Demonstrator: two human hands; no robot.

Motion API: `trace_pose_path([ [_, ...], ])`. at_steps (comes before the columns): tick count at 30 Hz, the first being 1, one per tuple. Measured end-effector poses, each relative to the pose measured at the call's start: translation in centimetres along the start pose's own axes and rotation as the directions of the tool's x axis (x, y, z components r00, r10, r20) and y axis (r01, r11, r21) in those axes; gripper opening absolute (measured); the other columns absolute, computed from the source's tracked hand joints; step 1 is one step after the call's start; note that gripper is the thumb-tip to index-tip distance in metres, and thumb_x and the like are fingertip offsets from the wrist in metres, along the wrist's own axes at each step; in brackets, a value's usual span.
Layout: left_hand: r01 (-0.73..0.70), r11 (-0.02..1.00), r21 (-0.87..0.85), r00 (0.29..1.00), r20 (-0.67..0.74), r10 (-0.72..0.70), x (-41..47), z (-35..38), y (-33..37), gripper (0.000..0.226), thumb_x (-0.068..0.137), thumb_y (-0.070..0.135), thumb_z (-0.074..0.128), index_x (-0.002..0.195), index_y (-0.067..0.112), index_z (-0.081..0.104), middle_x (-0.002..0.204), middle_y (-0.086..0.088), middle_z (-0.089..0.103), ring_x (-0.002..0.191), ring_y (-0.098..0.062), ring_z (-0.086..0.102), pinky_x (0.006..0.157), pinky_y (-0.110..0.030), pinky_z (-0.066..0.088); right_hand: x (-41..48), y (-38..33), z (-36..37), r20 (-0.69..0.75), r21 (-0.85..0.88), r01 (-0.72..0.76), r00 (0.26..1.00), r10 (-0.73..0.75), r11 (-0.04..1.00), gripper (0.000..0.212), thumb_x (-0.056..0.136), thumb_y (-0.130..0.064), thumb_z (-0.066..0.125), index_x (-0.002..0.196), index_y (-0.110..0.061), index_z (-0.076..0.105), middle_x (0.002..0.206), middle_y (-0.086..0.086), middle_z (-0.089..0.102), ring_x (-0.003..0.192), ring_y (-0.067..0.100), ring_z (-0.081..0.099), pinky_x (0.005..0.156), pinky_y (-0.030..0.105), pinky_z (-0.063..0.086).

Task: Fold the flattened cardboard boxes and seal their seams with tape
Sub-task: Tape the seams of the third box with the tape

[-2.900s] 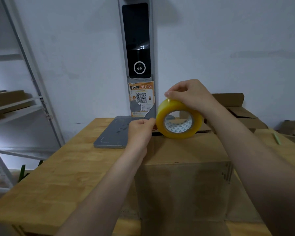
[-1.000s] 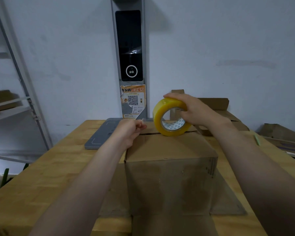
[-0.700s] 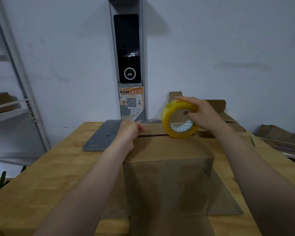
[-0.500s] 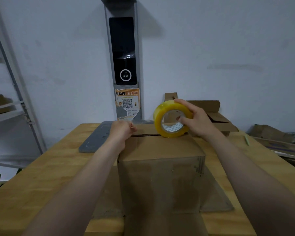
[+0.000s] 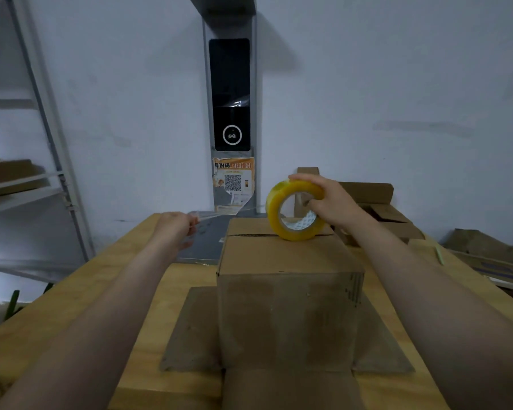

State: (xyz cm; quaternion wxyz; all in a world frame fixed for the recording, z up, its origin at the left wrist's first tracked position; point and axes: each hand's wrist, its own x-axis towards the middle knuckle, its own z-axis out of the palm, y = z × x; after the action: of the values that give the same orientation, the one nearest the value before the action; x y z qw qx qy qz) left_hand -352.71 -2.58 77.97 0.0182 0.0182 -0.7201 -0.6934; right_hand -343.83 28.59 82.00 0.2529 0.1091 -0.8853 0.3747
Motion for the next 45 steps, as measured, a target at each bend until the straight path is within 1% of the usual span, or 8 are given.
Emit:
trace_pose_path([
  [4, 0.037, 0.999, -0.004, 0.999, 0.009, -0.037, 0.7, -0.5, -0.8, 0.013, 0.099, 0.011, 0.059, 0.088, 0.016, 0.064, 0.08, -0.002, 0.059, 0.072, -0.013, 0.056, 0.074, -0.036, 0.047, -1.5, 0.7, 0.9, -0.051, 0.107, -0.031, 0.998, 0.036, 0.994, 0.07, 0.09, 0.011, 0.058, 0.142, -0.035, 0.055, 0.122, -0.025, 0.052, 0.104, -0.001, 0.052, 0.08, 0.015, 0.043],
  [7, 0.032, 0.999, 0.014, 0.999, 0.001, -0.032, 1.1, -0.9, -0.7, 0.015, 0.099, 0.01, 0.059, 0.086, 0.015, 0.065, 0.084, -0.004, 0.06, 0.076, -0.015, 0.057, 0.082, -0.04, 0.048, -0.9, 0.1, 0.2, -0.027, -0.028, 0.024, 0.999, -0.025, 0.999, 0.07, 0.089, 0.012, 0.056, 0.139, -0.037, 0.056, 0.123, -0.011, 0.055, 0.1, -0.001, 0.051, 0.079, 0.013, 0.038],
  [13, -0.012, 0.998, 0.062, 1.0, 0.001, 0.012, 1.9, -2.2, -1.0, 0.013, 0.098, 0.016, 0.064, 0.085, 0.017, 0.067, 0.089, -0.001, 0.064, 0.08, -0.015, 0.057, 0.083, -0.04, 0.046, -0.2, -0.7, -2.2, 0.063, -0.245, 0.049, 0.997, -0.034, 0.968, 0.073, 0.092, 0.011, 0.048, 0.121, -0.056, 0.056, 0.104, -0.017, 0.046, 0.093, -0.002, 0.047, 0.075, 0.009, 0.033],
  [19, -0.001, 0.997, 0.074, 0.999, 0.043, -0.003, 1.9, -1.0, -2.2, 0.015, 0.1, 0.02, 0.064, 0.085, 0.018, 0.063, 0.091, 0.0, 0.064, 0.08, -0.014, 0.058, 0.085, -0.041, 0.046, 0.5, -1.2, -3.0, 0.128, -0.409, 0.056, 0.992, -0.004, 0.911, 0.075, 0.088, 0.012, 0.045, 0.12, -0.055, 0.058, 0.113, -0.003, 0.049, 0.105, 0.019, 0.049, 0.086, 0.031, 0.041],
  [27, 0.105, 0.992, 0.068, 0.991, 0.079, -0.111, 2.0, -0.5, -4.3, 0.014, 0.101, 0.022, 0.064, 0.089, 0.016, 0.067, 0.095, 0.0, 0.067, 0.088, -0.016, 0.062, 0.09, -0.046, 0.049, 1.0, -2.7, -1.8, 0.141, -0.558, 0.06, 0.99, 0.023, 0.828, 0.071, 0.088, 0.012, 0.048, 0.124, -0.047, 0.064, 0.127, 0.001, 0.052, 0.113, 0.023, 0.048, 0.09, 0.042, 0.049],
  [31, 0.133, 0.99, 0.052, 0.986, 0.094, -0.138, 2.2, -1.0, -5.5, 0.011, 0.101, 0.022, 0.065, 0.093, 0.016, 0.069, 0.098, 0.001, 0.069, 0.092, -0.017, 0.062, 0.092, -0.047, 0.05, 1.2, -3.5, -0.6, 0.143, -0.617, 0.074, 0.989, 0.019, 0.784, 0.071, 0.089, 0.008, 0.054, 0.114, -0.058, 0.059, 0.125, -0.001, 0.052, 0.111, 0.019, 0.044, 0.087, 0.048, 0.053],
  [39, 0.162, 0.987, -0.015, 0.982, 0.105, -0.159, 2.3, -1.2, -6.9, 0.011, 0.1, 0.021, 0.065, 0.093, 0.014, 0.07, 0.097, 0.0, 0.067, 0.09, -0.017, 0.062, 0.095, -0.048, 0.052, 0.8, -4.5, 0.4, 0.103, -0.642, 0.038, 0.994, 0.038, 0.766, 0.066, 0.088, 0.009, 0.055, 0.116, -0.05, 0.067, 0.128, 0.0, 0.053, 0.116, 0.024, 0.048, 0.086, 0.044, 0.052],
  [45, 0.082, 0.996, -0.038, 0.995, 0.067, -0.08, 2.8, -2.9, -5.8, 0.011, 0.099, 0.022, 0.067, 0.089, 0.016, 0.069, 0.093, -0.001, 0.066, 0.083, -0.015, 0.06, 0.089, -0.045, 0.053, 0.7, -4.8, 0.5, 0.093, -0.65, 0.017, 0.994, 0.057, 0.76, 0.064, 0.089, 0.007, 0.054, 0.116, -0.05, 0.067, 0.128, -0.001, 0.054, 0.117, 0.023, 0.046, 0.083, 0.04, 0.048],
])
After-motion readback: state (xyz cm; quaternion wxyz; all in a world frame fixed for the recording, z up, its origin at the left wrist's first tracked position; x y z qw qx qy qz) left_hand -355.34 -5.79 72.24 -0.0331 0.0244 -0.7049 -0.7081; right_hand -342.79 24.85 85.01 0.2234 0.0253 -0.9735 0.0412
